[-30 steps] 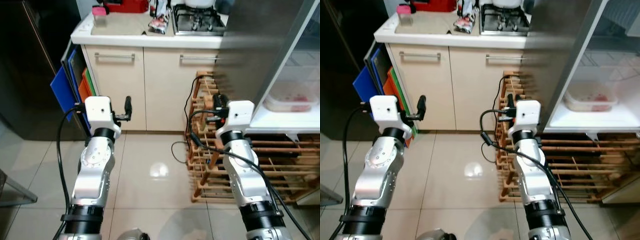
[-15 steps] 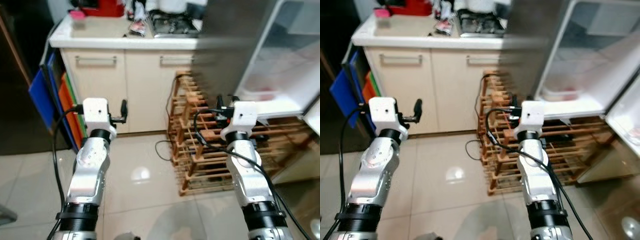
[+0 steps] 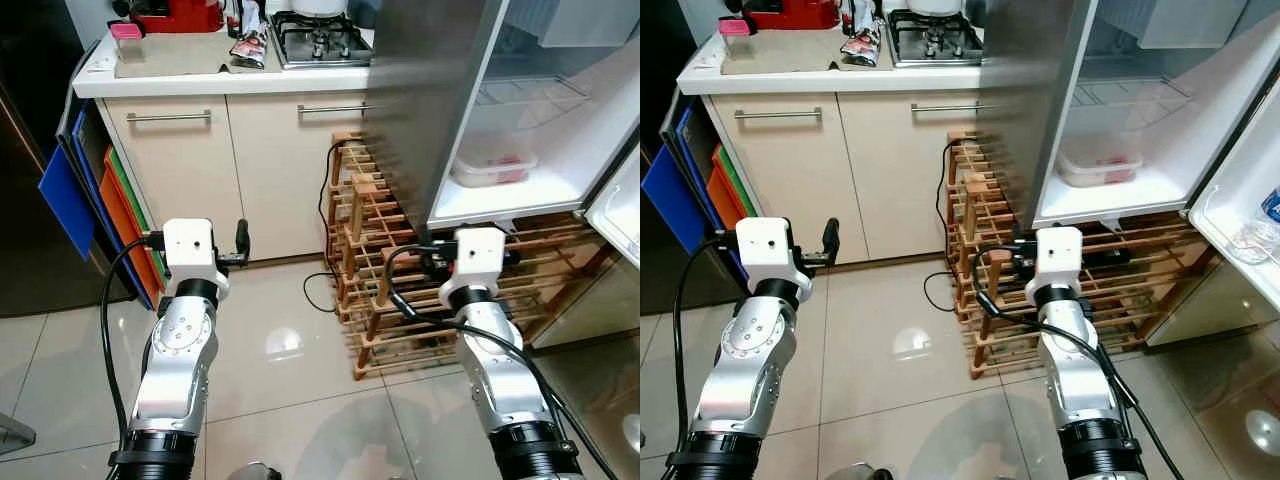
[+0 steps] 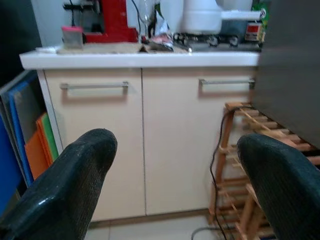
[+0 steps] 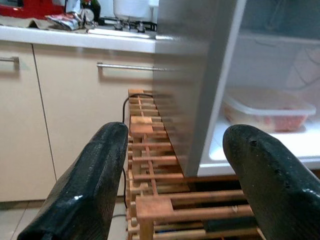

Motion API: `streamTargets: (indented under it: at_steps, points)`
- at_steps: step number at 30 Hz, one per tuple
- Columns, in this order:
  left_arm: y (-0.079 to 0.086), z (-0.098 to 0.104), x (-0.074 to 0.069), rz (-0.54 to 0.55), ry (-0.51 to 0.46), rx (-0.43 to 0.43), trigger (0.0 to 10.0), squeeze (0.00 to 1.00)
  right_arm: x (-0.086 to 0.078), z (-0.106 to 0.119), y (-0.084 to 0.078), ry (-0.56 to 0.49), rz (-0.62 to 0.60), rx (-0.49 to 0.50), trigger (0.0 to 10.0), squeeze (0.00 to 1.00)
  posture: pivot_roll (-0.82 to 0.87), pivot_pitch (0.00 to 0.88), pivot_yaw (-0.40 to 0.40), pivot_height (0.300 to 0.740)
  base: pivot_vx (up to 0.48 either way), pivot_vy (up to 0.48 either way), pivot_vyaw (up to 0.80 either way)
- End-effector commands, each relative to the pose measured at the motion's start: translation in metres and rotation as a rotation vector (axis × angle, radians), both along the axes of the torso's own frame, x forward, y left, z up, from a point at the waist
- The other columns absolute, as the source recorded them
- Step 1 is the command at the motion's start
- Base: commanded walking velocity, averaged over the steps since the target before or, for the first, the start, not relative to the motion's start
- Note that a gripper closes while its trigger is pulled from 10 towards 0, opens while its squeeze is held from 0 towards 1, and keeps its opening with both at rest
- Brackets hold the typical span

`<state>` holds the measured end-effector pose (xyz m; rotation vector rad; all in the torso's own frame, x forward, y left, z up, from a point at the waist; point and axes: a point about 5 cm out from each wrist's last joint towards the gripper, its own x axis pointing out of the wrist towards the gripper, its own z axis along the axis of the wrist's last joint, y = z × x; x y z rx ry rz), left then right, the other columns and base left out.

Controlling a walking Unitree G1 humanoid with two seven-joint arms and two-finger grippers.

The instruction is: Restocking fridge

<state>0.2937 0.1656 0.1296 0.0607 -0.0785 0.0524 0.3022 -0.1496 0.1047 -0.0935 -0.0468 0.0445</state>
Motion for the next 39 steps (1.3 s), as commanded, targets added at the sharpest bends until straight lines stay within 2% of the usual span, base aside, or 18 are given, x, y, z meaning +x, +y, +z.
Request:
streamTargets:
  at_steps: [1,2,10,14,19,28,33,34,37,38,39]
  points:
    - [0.001,0.011,0.002,0.019,-0.047,0.027,10.0,0.0,0.005,0.008,0.001,-0.032,0.005,-0.018,10.0,0.0,0.03,0.0,-0.016,0.74,0.446,0.0,0.0]
    - [0.002,0.011,0.002,0.023,-0.05,0.031,10.0,0.0,0.005,0.008,0.003,-0.02,0.029,-0.02,10.0,0.0,0.03,0.0,-0.016,0.74,0.446,0.0,0.0]
    - [0.003,0.015,0.007,0.005,-0.056,0.029,10.0,0.0,0.011,0.012,-0.007,-0.038,-0.046,0.013,10.0,0.0,0.03,0.0,-0.009,0.74,0.453,0.0,0.77]
    - [0.0,0.017,0.009,-0.009,-0.057,0.033,10.0,0.0,0.011,0.014,0.002,-0.047,0.009,0.028,10.0,0.0,0.02,0.0,-0.003,0.74,0.454,0.0,0.12]
    - [-0.003,0.021,0.014,-0.021,-0.071,0.035,10.0,0.0,0.011,0.017,0.009,-0.069,0.022,0.053,10.0,0.0,0.02,0.0,-0.002,0.74,0.454,0.0,0.0]
    - [-0.009,0.022,0.018,-0.05,-0.061,0.046,10.0,0.0,0.012,0.015,0.01,-0.069,0.02,0.05,10.0,0.0,0.02,0.0,-0.007,0.74,0.467,0.0,0.0]
    - [-0.011,0.027,0.019,-0.055,-0.09,0.056,10.0,0.0,0.015,0.029,0.009,-0.153,-0.022,0.029,10.0,0.0,0.02,0.0,-0.011,0.74,0.48,0.0,0.0]
    - [-0.01,0.03,0.02,-0.05,-0.102,0.045,10.0,0.0,0.016,0.037,0.008,-0.189,-0.04,0.015,10.0,0.0,0.02,0.0,-0.012,0.74,0.48,0.0,0.0]
    - [-0.008,0.032,0.02,-0.045,-0.114,0.033,10.0,0.0,0.018,0.043,0.008,-0.208,-0.038,0.013,10.0,0.0,0.02,0.0,-0.013,0.74,0.48,0.0,0.0]
    - [-0.009,0.035,0.02,-0.062,-0.142,-0.026,10.0,0.0,0.019,0.048,0.008,-0.226,-0.037,0.012,10.0,0.0,0.02,0.0,-0.015,0.74,0.48,0.0,0.0]
    - [-0.011,0.037,0.019,-0.075,-0.156,-0.032,10.0,0.0,0.02,0.05,0.008,-0.231,-0.036,0.013,10.0,0.0,0.02,0.0,-0.017,0.74,0.48,0.0,0.0]
